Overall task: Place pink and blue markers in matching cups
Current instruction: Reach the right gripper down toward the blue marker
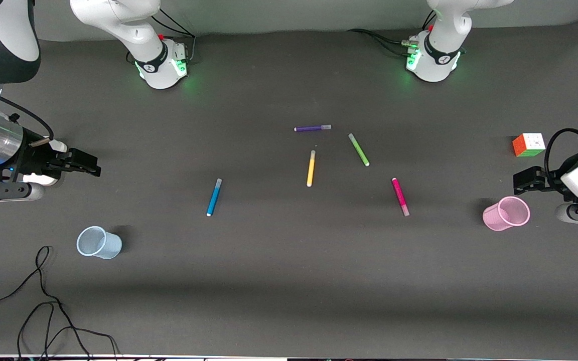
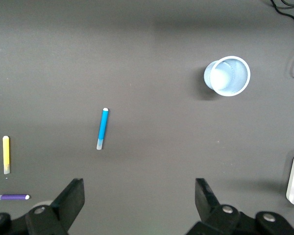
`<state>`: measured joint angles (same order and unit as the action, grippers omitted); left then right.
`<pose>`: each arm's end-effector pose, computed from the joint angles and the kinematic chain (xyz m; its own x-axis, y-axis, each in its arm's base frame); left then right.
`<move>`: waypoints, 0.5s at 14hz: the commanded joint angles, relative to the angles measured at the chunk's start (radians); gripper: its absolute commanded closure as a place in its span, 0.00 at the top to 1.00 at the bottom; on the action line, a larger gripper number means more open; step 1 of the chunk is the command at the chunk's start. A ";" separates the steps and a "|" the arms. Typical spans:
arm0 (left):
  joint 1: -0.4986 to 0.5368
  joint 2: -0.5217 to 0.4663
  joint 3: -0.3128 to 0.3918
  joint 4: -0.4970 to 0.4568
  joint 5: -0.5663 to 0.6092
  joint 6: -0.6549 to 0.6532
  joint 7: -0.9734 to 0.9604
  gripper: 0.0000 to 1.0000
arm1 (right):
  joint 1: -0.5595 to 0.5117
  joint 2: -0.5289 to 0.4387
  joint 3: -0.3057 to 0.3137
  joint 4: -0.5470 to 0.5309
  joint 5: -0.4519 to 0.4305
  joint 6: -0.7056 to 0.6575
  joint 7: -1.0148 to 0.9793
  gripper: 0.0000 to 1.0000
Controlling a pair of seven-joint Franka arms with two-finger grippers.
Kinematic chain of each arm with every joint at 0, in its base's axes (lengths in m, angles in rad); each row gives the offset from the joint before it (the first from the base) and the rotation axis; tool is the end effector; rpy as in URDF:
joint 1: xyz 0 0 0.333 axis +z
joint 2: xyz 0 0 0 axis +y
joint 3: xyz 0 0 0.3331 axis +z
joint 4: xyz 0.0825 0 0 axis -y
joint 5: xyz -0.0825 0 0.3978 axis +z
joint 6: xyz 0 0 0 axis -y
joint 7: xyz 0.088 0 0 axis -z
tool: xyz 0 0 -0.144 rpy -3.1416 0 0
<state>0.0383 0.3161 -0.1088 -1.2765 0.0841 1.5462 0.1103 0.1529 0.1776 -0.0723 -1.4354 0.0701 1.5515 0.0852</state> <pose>0.6622 -0.0235 0.5510 0.9835 -0.1738 -0.0499 -0.1760 -0.9834 -0.0451 0.6167 0.0637 0.5633 0.9978 -0.0029 -0.0656 -0.0063 -0.9986 -0.0518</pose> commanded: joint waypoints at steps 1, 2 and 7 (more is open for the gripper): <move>-0.006 -0.035 0.005 -0.035 0.011 -0.008 0.006 1.00 | 0.007 -0.009 -0.006 0.006 0.000 -0.016 -0.008 1.00; -0.005 -0.035 0.005 -0.035 0.011 -0.008 0.006 1.00 | 0.007 -0.007 -0.006 0.007 0.000 -0.016 -0.008 1.00; -0.005 -0.035 0.005 -0.038 0.010 -0.011 0.006 1.00 | 0.010 0.086 0.003 0.024 0.025 -0.039 0.024 0.98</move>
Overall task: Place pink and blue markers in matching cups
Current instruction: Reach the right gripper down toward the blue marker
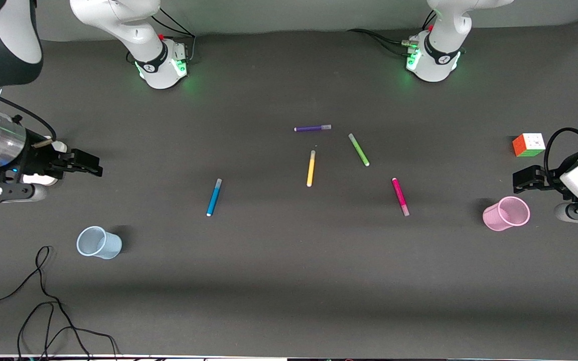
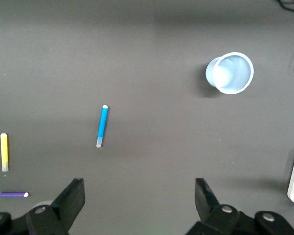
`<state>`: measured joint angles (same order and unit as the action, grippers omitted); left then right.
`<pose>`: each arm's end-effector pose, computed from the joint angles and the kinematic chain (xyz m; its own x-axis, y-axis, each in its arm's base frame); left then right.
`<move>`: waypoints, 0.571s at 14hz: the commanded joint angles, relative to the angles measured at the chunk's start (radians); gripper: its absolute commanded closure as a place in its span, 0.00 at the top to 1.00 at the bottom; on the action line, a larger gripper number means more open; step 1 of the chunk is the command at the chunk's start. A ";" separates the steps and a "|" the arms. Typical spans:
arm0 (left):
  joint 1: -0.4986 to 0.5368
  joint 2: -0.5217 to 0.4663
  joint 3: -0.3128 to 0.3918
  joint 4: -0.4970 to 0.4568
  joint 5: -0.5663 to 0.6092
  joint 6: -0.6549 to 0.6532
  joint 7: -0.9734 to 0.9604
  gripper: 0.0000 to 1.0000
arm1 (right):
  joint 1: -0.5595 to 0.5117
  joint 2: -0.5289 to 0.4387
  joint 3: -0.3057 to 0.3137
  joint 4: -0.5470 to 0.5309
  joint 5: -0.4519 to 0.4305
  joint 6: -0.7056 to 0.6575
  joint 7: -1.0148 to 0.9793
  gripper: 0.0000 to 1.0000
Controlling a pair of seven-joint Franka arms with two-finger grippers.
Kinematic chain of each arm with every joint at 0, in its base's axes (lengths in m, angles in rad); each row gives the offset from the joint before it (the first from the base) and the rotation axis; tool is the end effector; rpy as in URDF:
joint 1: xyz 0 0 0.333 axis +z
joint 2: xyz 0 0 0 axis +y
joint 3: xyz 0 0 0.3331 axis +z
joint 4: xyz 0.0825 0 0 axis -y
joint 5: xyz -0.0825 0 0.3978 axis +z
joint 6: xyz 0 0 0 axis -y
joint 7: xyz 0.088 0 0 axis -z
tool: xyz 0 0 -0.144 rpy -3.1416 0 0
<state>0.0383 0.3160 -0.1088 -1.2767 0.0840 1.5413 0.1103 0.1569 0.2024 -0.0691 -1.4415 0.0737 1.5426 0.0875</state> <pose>0.6614 -0.0235 0.5505 0.9833 -0.1735 -0.0548 -0.1760 -0.9834 -0.0444 0.6198 0.0692 0.5443 0.9944 0.0020 -0.1054 -0.0033 -0.9987 -0.0506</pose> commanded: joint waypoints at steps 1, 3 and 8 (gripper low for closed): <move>-0.005 -0.037 0.005 -0.039 0.010 -0.012 0.005 1.00 | 0.004 0.112 0.000 0.058 0.073 -0.056 0.023 0.98; -0.006 -0.040 0.005 -0.042 0.010 -0.018 0.003 1.00 | 0.000 0.260 0.000 0.159 0.173 -0.117 0.021 0.98; -0.006 -0.057 0.005 -0.098 -0.033 0.026 0.002 1.00 | 0.004 0.622 0.026 0.357 0.302 -0.153 0.023 0.98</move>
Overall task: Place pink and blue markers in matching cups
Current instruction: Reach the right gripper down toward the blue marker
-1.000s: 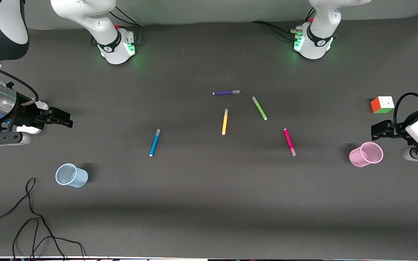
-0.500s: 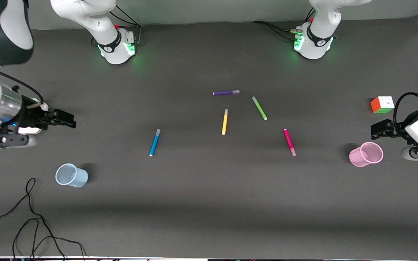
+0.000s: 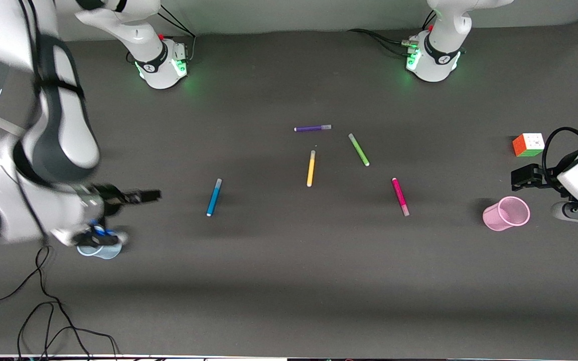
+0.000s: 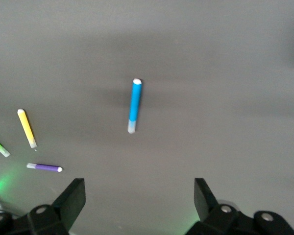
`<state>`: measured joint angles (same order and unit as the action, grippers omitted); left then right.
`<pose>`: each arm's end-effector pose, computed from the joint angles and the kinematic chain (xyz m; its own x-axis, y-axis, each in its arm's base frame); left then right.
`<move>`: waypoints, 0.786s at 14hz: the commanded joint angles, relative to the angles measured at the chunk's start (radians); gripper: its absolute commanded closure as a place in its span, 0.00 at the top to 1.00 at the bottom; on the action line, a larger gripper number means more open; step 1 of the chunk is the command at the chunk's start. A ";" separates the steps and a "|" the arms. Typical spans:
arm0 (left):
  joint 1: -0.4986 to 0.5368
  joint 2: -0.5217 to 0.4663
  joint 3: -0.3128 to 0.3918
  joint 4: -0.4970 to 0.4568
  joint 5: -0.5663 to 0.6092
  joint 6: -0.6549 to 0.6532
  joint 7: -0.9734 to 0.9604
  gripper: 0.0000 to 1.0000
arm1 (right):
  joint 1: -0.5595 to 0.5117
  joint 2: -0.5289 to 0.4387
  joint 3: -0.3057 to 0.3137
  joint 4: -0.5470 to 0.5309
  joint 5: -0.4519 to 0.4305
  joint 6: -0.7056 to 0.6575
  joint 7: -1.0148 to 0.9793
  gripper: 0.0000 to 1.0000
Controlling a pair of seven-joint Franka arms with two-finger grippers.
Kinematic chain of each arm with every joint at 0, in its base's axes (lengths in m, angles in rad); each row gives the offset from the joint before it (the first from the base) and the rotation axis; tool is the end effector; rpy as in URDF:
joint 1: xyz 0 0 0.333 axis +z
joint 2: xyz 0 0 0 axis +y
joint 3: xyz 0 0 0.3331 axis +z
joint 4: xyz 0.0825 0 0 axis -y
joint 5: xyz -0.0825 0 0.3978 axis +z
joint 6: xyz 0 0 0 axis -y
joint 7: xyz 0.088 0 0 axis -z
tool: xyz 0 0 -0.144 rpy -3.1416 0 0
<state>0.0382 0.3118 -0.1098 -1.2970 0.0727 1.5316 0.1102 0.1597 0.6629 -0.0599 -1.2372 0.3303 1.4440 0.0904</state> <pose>0.6574 -0.0259 0.5428 0.9814 -0.1750 -0.0792 -0.1779 -0.9836 -0.0305 0.6814 0.1272 0.3328 0.8885 0.0385 -0.4572 -0.0771 -0.9697 -0.2316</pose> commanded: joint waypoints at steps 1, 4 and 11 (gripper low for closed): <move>-0.006 -0.071 0.004 -0.126 -0.025 0.082 0.002 1.00 | 0.000 0.214 0.043 0.165 0.046 -0.051 0.020 0.98; -0.008 -0.169 0.004 -0.379 -0.080 0.307 0.000 1.00 | 0.014 0.285 0.054 0.167 0.047 -0.010 0.022 0.98; -0.141 -0.174 -0.007 -0.818 -0.143 0.781 -0.268 1.00 | 0.064 0.379 0.054 0.154 0.047 0.038 0.071 0.95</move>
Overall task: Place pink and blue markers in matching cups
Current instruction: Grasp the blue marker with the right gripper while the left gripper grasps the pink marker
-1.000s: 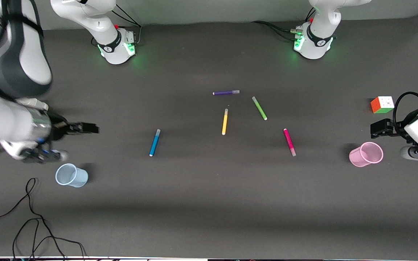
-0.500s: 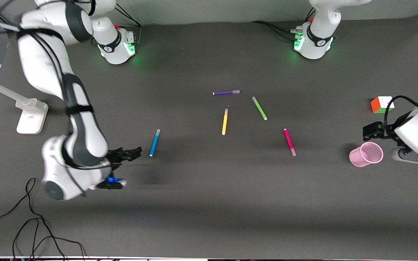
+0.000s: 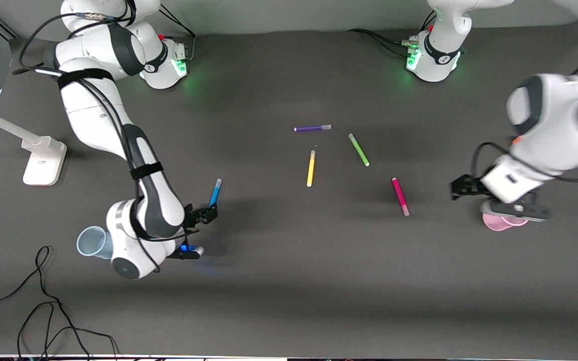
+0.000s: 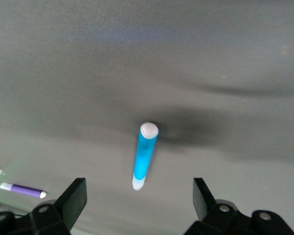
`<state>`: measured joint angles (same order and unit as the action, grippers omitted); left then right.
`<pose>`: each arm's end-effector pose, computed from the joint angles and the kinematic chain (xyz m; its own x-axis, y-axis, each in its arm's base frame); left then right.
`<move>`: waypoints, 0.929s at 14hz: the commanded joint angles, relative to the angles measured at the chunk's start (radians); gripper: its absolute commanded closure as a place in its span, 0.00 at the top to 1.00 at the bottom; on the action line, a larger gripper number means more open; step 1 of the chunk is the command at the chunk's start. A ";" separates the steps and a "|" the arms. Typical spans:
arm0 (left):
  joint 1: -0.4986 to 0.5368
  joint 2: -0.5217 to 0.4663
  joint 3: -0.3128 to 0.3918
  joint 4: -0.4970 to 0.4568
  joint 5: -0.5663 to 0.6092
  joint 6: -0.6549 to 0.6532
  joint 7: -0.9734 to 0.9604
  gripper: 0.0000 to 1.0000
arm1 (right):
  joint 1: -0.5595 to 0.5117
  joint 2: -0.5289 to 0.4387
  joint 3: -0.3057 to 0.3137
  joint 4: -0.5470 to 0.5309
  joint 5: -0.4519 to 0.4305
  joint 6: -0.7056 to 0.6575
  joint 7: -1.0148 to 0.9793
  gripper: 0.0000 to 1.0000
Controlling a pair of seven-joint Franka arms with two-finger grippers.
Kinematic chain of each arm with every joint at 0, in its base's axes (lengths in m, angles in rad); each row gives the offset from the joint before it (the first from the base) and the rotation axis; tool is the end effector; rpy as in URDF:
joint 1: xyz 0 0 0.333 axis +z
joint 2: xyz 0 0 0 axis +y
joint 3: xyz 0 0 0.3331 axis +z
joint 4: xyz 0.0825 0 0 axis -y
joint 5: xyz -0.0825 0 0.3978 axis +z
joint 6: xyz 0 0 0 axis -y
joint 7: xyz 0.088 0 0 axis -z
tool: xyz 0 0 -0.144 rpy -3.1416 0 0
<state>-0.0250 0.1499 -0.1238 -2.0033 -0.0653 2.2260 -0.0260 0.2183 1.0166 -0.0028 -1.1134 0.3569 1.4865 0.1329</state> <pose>0.6001 -0.0925 0.3638 0.9943 -0.0799 0.0701 -0.0851 -0.9936 0.0748 0.6691 0.2009 0.1370 0.7739 0.0717 -0.6293 -0.0825 -0.9737 -0.2124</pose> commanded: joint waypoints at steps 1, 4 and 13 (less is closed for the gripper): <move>-0.091 0.023 0.006 -0.111 -0.005 0.089 -0.159 1.00 | 0.006 0.036 -0.003 0.032 0.020 -0.003 0.027 0.95; -0.124 0.118 0.003 -0.108 -0.005 0.101 -0.193 1.00 | 0.006 0.045 -0.003 0.033 0.020 0.032 0.030 0.94; -0.142 0.289 0.003 -0.106 -0.005 0.164 -0.241 0.96 | 0.030 0.057 -0.003 0.027 0.019 0.061 0.070 0.76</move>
<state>-0.1502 0.4260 -0.1298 -2.1131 -0.0656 2.3714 -0.2435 0.2351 1.0556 -0.0027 -1.1110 0.3569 1.5485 0.1675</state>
